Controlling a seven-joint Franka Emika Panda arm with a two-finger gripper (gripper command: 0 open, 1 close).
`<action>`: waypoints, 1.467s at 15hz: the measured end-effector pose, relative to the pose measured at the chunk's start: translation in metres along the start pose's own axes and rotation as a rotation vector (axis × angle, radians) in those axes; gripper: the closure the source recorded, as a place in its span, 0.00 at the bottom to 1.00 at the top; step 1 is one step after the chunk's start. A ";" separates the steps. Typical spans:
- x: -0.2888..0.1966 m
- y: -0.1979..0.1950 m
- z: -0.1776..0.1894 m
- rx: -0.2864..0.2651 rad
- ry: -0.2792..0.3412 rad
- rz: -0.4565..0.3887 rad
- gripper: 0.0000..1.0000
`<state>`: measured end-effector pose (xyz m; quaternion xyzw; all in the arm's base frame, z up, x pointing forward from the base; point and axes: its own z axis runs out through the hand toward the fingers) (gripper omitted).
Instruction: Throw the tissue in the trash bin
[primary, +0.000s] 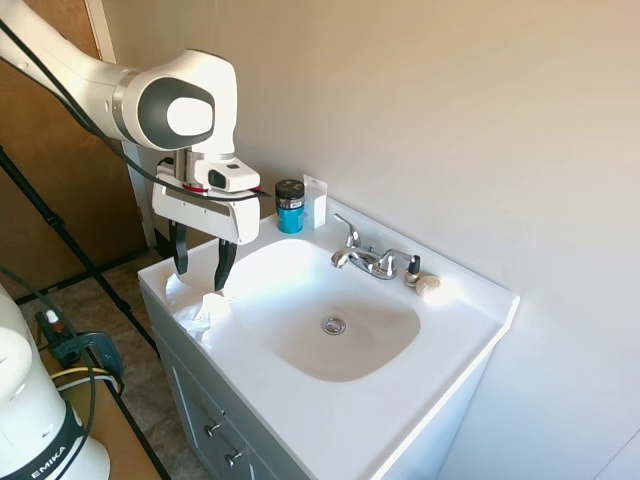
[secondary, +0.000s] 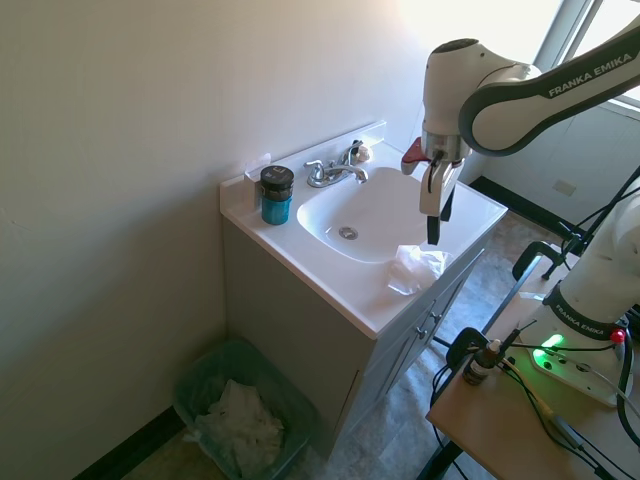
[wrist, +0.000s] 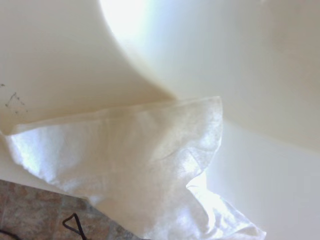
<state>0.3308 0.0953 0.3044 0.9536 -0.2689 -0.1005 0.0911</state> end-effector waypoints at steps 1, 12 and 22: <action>0.000 -0.004 0.009 -0.011 -0.013 -0.007 0.00; 0.012 -0.029 0.057 -0.054 -0.050 0.012 1.00; 0.018 -0.033 0.052 -0.043 -0.045 0.021 1.00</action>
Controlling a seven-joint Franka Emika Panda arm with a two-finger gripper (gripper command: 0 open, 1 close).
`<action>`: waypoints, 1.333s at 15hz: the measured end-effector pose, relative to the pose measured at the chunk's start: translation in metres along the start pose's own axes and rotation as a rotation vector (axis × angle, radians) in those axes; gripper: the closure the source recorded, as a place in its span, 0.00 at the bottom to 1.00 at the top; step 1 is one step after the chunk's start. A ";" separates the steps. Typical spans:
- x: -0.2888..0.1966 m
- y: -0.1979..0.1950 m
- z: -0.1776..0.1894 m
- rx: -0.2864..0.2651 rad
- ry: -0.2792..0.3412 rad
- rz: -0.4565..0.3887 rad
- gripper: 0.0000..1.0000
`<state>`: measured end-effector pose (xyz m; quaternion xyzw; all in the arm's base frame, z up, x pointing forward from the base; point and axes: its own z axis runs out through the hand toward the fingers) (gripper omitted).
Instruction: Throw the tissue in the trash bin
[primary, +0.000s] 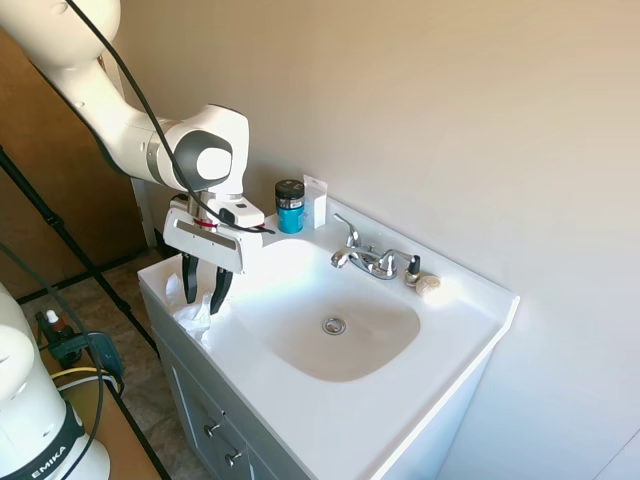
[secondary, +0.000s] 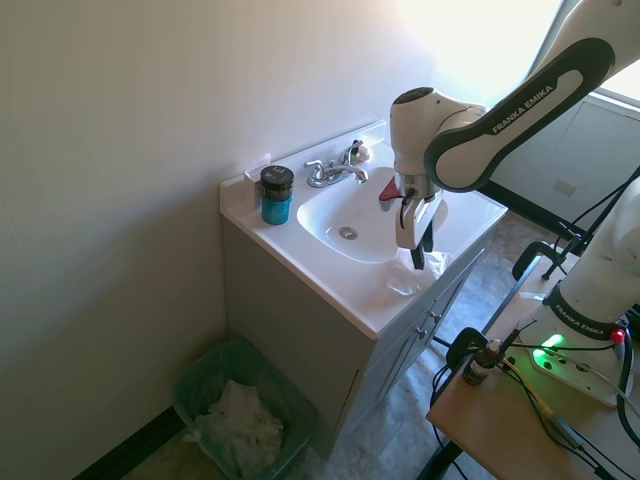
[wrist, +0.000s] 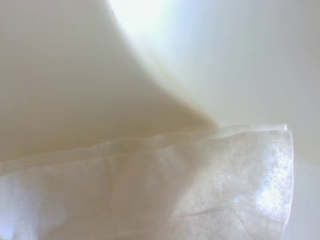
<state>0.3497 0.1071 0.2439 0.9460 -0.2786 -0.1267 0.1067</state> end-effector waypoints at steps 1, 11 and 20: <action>0.000 0.000 0.000 0.000 -0.001 0.001 1.00; 0.006 -0.003 -0.001 0.031 -0.011 0.022 1.00; -0.042 -0.062 -0.122 0.149 0.171 -0.001 1.00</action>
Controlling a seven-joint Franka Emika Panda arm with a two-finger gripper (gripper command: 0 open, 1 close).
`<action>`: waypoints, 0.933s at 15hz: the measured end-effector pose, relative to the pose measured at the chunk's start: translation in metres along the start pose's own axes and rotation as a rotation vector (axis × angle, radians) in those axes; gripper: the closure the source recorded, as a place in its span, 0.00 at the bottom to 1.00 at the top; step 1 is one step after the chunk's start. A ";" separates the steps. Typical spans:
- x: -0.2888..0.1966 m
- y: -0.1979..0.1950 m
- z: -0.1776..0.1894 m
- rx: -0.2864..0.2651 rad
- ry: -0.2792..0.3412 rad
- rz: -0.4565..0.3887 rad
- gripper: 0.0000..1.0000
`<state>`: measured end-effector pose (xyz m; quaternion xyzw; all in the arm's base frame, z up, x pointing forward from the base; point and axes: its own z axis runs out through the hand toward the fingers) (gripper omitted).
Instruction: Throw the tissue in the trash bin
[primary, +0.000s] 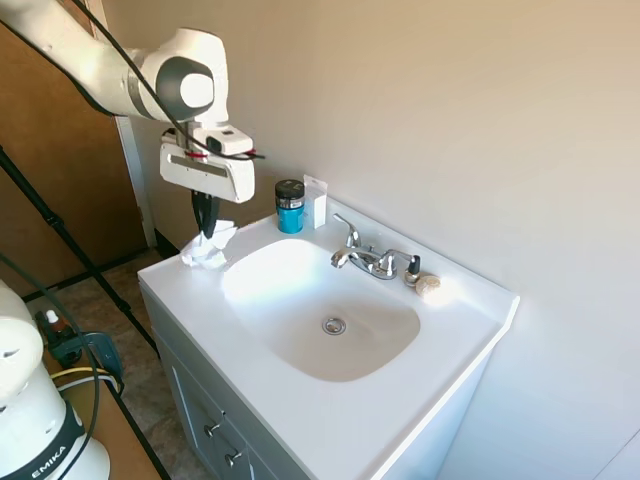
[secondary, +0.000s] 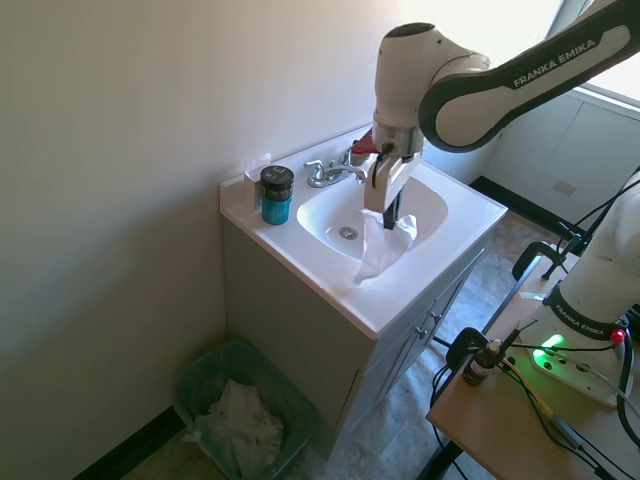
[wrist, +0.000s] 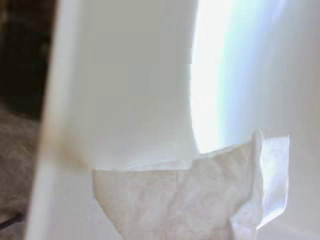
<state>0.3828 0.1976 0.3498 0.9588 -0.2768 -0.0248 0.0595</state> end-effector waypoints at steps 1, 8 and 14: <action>-0.012 -0.017 -0.010 0.012 0.020 -0.009 1.00; -0.044 -0.138 0.001 0.019 0.066 -0.065 1.00; -0.059 -0.215 0.052 0.036 0.072 -0.058 1.00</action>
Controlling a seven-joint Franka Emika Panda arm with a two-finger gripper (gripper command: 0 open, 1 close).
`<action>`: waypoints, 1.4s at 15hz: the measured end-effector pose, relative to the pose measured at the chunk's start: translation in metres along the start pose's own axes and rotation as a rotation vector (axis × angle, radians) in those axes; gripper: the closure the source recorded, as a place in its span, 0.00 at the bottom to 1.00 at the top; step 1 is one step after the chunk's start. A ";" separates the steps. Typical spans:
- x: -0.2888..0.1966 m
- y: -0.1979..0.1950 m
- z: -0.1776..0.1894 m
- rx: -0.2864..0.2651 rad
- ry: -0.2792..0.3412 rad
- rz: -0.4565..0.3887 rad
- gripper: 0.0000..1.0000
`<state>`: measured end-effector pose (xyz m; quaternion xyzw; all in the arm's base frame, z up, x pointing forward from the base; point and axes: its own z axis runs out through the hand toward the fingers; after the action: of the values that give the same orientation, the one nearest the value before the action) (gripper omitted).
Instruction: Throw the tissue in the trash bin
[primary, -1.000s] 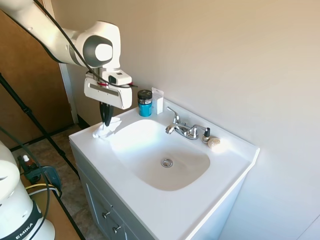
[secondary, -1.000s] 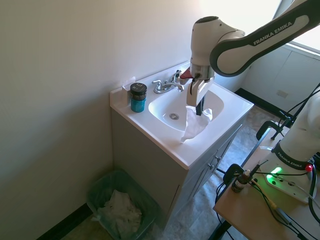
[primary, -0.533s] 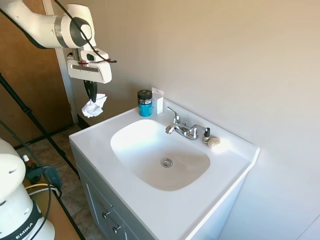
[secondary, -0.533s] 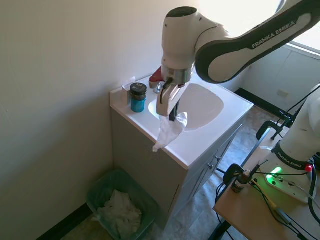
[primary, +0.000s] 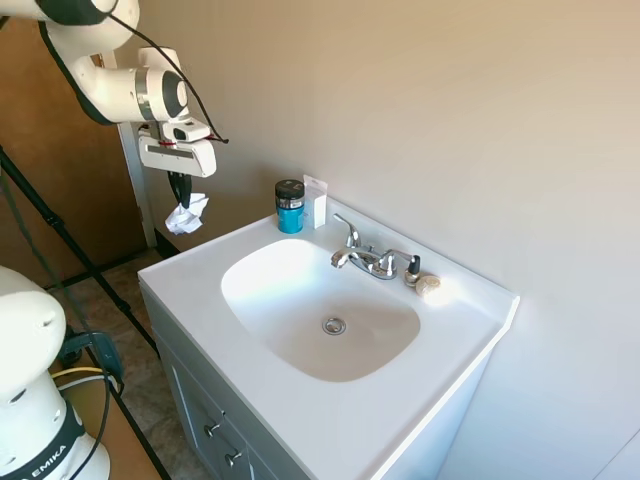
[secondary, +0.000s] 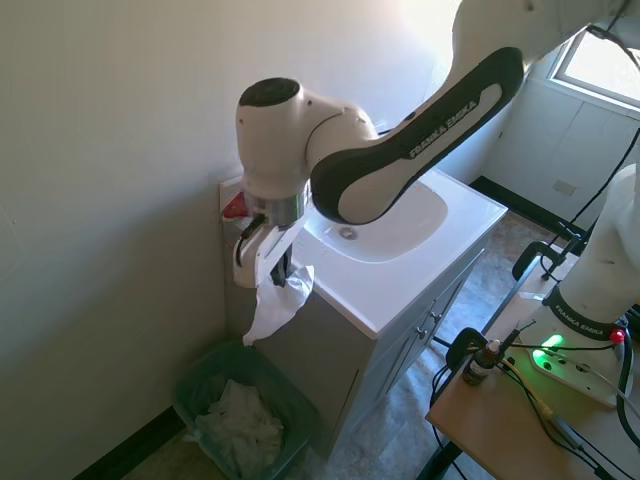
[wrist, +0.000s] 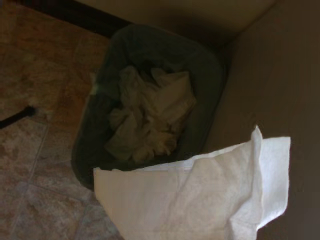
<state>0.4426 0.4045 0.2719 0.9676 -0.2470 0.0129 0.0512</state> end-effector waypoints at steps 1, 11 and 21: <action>0.004 -0.005 0.014 -0.011 -0.002 0.007 1.00; 0.010 -0.019 0.045 -0.036 -0.013 0.028 0.00; 0.035 -0.002 -0.006 -0.001 0.039 0.077 0.00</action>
<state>0.4745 0.3905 0.2793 0.9570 -0.2828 0.0338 0.0559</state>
